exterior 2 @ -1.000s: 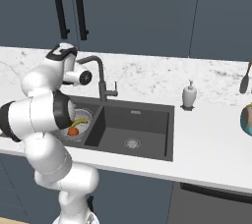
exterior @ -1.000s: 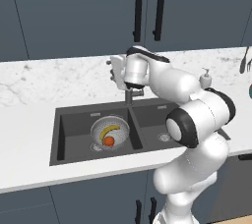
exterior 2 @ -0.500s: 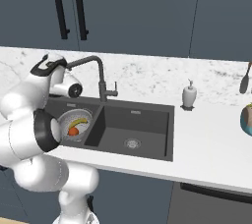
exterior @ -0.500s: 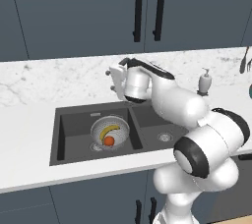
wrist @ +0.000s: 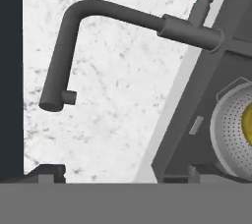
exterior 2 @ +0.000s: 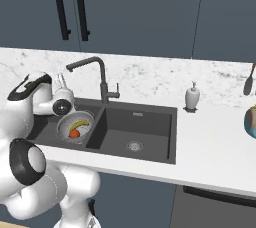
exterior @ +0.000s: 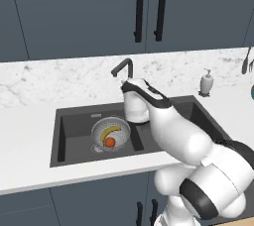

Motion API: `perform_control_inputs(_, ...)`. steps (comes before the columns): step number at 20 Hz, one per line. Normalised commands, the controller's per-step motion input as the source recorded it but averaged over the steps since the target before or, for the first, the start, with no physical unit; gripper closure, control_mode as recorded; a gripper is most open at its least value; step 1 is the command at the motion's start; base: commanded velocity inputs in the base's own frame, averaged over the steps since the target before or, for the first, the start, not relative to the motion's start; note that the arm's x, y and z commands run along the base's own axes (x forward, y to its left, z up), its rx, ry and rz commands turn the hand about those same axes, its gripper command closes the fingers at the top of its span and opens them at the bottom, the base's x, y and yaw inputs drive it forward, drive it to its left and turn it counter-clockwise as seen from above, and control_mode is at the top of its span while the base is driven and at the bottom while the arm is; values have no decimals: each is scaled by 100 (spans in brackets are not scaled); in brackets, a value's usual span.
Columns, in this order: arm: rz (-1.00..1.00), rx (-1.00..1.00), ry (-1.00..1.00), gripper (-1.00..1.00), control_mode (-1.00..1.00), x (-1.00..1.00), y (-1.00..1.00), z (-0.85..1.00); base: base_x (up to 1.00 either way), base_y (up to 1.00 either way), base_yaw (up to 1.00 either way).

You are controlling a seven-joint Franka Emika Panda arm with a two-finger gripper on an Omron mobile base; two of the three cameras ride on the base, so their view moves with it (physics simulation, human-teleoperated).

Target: Put the colander in the sink, put the orange, banana in the colander, and turn on the sink faucet and pour water over the colander.

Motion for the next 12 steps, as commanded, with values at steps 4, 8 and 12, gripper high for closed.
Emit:
perform_control_inputs(4, -42, 22, 42, -100, -100, -34, -100, 0, 0, 0, 0)
perform_control_inputs(8, -34, 38, 57, -100, -100, -6, -100, 0, 0, 0, 0)
perform_control_inputs(12, -21, 44, 60, -100, -100, 1, -100, 9, 0, 0, 0)
